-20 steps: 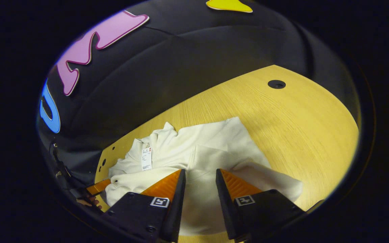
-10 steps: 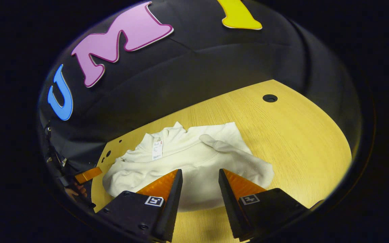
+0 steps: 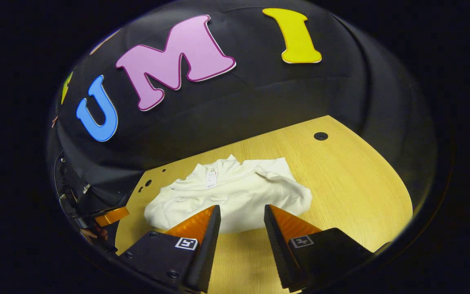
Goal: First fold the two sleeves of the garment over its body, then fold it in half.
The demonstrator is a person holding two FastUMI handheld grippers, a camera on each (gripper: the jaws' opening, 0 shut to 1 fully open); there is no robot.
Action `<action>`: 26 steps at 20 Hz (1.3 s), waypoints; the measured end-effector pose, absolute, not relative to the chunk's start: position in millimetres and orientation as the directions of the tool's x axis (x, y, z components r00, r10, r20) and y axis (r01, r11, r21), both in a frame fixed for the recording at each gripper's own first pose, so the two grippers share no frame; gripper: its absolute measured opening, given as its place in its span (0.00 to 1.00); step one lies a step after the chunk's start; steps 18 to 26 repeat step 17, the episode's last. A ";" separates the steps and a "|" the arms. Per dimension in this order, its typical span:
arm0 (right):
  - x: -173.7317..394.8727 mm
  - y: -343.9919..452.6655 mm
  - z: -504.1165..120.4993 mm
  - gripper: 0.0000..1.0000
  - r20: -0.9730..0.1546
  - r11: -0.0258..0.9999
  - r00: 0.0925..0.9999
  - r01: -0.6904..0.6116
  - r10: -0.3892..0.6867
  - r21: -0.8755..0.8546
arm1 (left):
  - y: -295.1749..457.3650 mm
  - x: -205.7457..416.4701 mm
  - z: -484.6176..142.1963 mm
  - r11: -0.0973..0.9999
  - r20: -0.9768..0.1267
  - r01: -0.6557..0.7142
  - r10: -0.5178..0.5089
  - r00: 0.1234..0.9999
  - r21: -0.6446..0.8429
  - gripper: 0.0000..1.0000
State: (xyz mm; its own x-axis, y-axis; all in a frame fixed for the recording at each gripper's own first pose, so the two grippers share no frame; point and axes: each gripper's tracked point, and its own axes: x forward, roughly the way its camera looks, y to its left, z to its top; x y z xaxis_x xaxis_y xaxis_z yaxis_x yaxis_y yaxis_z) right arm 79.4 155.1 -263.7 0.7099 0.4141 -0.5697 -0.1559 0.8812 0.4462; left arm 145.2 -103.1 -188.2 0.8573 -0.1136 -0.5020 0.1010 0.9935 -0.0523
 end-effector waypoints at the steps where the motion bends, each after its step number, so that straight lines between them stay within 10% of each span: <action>1: 73.7 151.9 -257.2 0.66 -0.564 0.882 0.714 -0.164 0.415 0.441 | -103.3 135.7 -184.1 0.992 -0.497 0.111 -0.123 0.859 -0.054 0.73; 16: 10.4 125.9 -263.4 0.66 -0.625 0.881 0.661 -0.122 0.416 0.457 | -106.6 43.4 -184.7 0.987 -0.537 0.116 -0.158 0.829 -0.112 0.73; 17: 8.1 127.4 -263.6 0.50 -0.631 0.881 0.653 -0.124 0.420 0.457 | -110.0 39.1 -184.9 0.986 -0.540 0.116 -0.164 0.826 -0.122 0.71; 26: 8.1 127.4 -263.6 0.50 -0.631 0.881 0.653 -0.124 0.420 0.457 | -110.0 39.1 -184.9 0.986 -0.540 0.116 -0.164 0.826 -0.122 0.71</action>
